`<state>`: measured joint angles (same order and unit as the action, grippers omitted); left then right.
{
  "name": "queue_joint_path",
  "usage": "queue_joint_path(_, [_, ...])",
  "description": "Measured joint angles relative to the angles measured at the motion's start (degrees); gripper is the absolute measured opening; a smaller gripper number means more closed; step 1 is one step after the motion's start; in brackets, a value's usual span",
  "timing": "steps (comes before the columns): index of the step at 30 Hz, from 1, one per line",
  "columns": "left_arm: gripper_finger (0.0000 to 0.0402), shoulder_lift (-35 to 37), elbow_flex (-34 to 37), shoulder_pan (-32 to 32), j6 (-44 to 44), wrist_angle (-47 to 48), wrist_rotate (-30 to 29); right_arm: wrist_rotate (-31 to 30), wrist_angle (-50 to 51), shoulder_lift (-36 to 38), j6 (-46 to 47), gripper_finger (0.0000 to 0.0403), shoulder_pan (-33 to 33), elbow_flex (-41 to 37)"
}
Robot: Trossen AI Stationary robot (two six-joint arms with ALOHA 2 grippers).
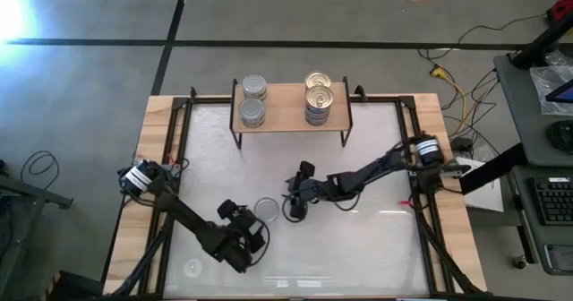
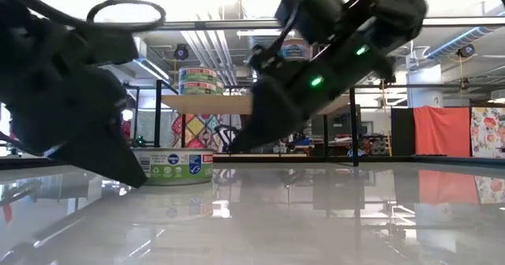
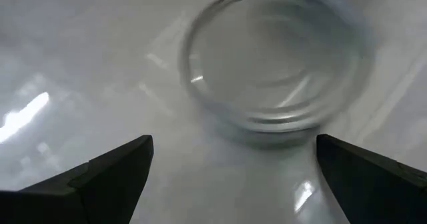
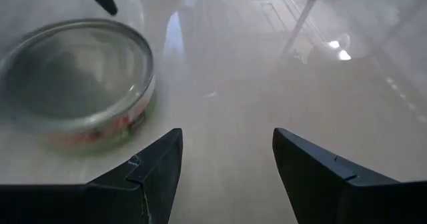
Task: Stack canned seafood by type on shelf
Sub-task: Stack the green tuna can on top of the green tuna can on the shelf
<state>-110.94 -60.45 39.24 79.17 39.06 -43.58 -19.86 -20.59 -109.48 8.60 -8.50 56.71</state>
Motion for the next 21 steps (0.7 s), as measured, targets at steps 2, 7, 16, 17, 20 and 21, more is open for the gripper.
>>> queue_joint_path(2, [0.04,0.4,0.0,-0.7,0.1,2.6,1.4,-1.0,-0.2,-3.1,1.6,0.0226,0.0,2.5])
queue_joint_path(7, [0.04,1.4,0.1,-1.8,1.5,7.6,2.6,-0.1,3.4,-7.3,4.4,0.0226,-0.6,9.5])
queue_joint_path(16, [0.04,2.4,0.4,-2.3,5.8,20.6,3.2,4.0,25.0,-4.0,5.9,0.0226,-4.1,17.0])
queue_joint_path(17, [0.04,3.1,0.4,-2.0,6.5,21.9,3.7,4.0,28.0,-3.1,6.2,0.0226,-4.4,17.1])
queue_joint_path(20, [0.04,4.4,0.5,-0.2,6.6,22.9,5.7,3.5,33.3,-0.5,7.8,0.0226,-5.4,16.6])
queue_joint_path(21, [0.04,4.8,0.9,0.6,6.4,22.6,5.8,3.1,33.9,0.3,8.0,0.0226,-5.8,16.1])
